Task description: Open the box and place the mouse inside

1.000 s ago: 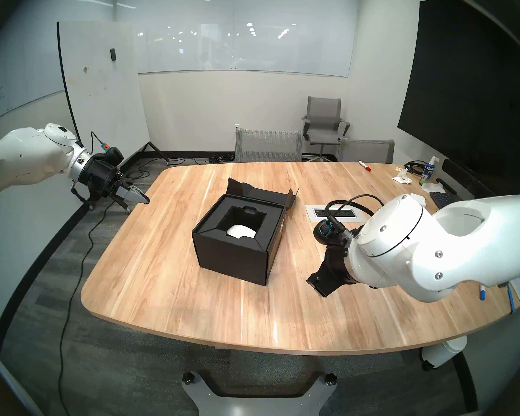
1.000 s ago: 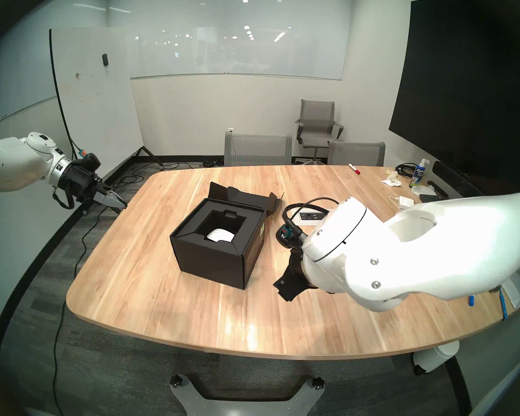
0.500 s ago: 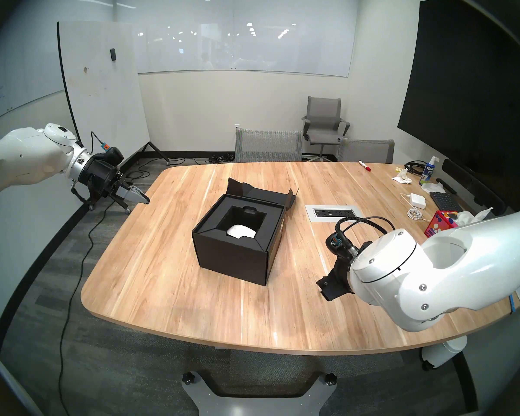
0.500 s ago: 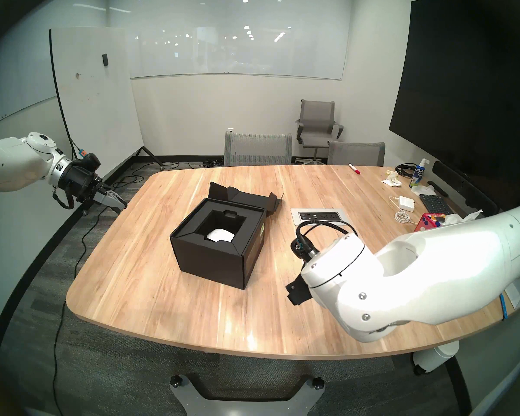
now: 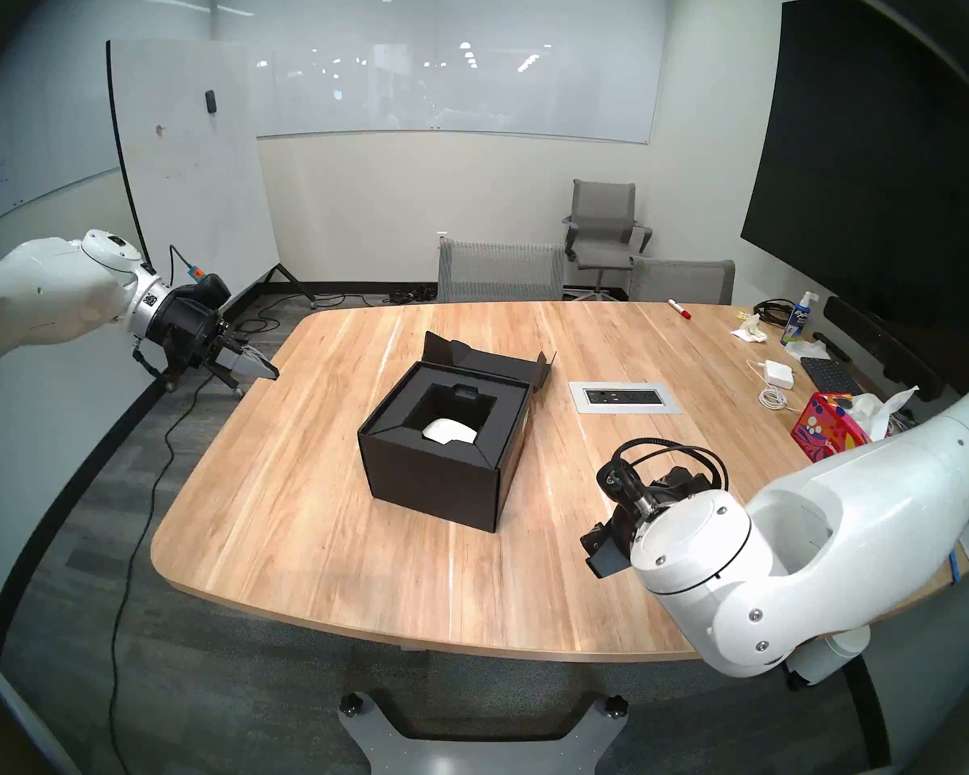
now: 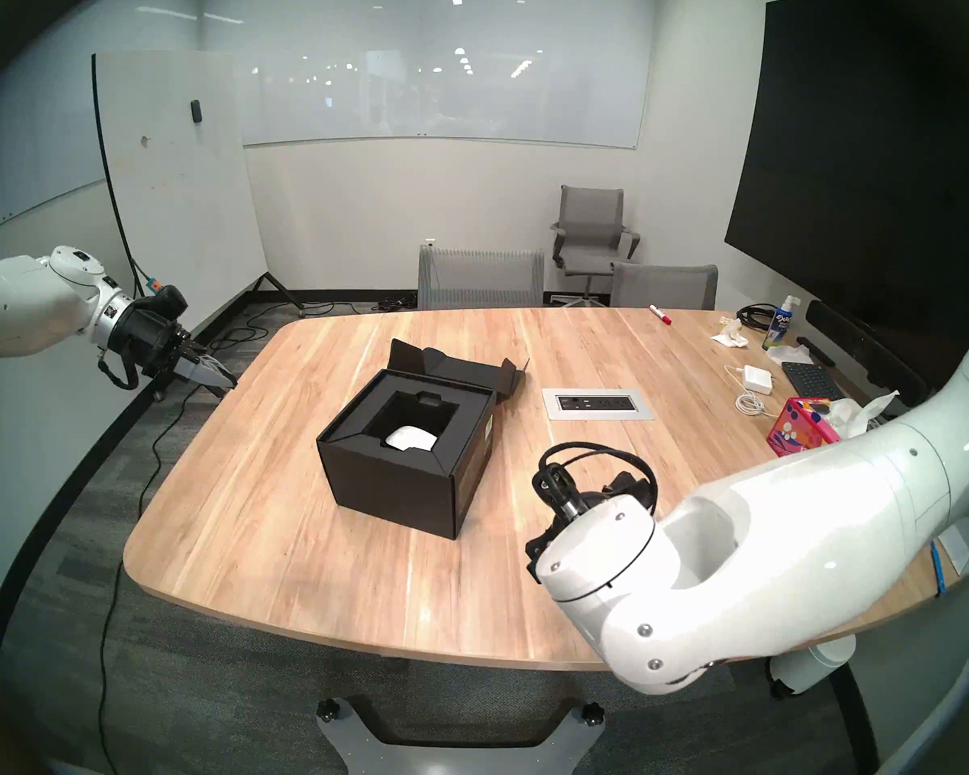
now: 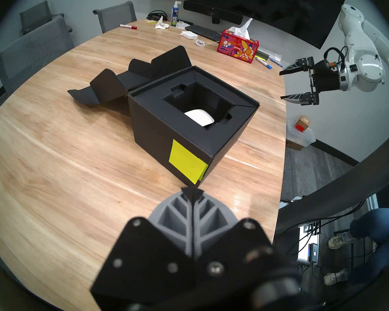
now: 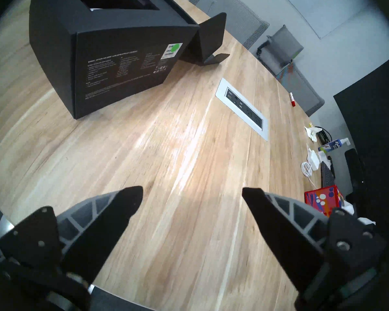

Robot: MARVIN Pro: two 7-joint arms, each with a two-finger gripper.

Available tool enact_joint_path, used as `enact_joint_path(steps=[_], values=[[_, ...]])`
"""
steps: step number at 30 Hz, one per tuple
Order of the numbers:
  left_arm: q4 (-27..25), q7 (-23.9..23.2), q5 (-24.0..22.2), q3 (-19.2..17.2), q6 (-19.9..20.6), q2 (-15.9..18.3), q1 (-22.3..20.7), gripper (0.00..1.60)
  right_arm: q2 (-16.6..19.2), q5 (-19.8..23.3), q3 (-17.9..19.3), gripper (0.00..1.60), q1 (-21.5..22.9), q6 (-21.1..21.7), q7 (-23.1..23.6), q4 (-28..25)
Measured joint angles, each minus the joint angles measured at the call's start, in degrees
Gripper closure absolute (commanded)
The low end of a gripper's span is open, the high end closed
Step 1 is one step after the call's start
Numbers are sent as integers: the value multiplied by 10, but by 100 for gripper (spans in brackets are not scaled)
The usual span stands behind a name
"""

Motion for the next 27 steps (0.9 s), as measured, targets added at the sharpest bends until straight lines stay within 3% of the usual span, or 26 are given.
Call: enact_joint_path(steps=[27], values=[[0, 0, 0, 0, 0, 0, 0, 160, -19, -125, -77, 0, -57, -111, -5, 0]])
